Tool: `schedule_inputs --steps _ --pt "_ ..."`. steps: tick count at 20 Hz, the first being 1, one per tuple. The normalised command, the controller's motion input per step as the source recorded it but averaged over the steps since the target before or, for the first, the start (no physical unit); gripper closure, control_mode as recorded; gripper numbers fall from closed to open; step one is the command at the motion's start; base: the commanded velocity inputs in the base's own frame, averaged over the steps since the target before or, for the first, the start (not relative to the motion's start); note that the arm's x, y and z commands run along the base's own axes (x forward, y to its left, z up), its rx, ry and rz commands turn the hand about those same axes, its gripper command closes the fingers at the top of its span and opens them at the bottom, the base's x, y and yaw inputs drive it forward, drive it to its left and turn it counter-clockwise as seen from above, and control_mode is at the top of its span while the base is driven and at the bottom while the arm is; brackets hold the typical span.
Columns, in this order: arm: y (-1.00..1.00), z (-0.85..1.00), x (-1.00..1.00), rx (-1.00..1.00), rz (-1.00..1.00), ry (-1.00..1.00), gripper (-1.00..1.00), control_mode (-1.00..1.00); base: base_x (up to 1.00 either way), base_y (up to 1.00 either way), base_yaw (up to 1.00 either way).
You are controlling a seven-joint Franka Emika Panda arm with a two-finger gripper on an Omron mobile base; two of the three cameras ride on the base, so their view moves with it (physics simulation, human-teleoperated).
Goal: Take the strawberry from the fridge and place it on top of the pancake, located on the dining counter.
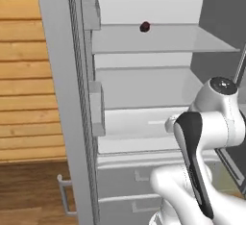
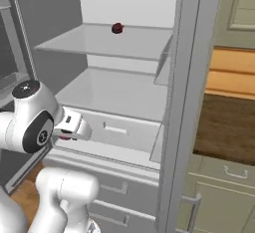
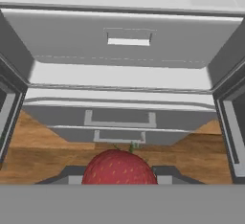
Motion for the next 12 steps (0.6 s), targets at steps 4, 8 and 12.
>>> schedule_inputs --steps 4,8,12 --pt "0.00 0.00 0.00 0.00 0.00 0.00 1.00 1.00 -0.73 -0.15 0.36" --pt "0.00 0.00 0.00 0.00 0.00 0.00 1.00 1.00 -0.93 0.00 0.61" --pt "0.00 0.00 0.00 0.00 0.00 0.00 1.00 1.00 -0.69 0.00 0.72"
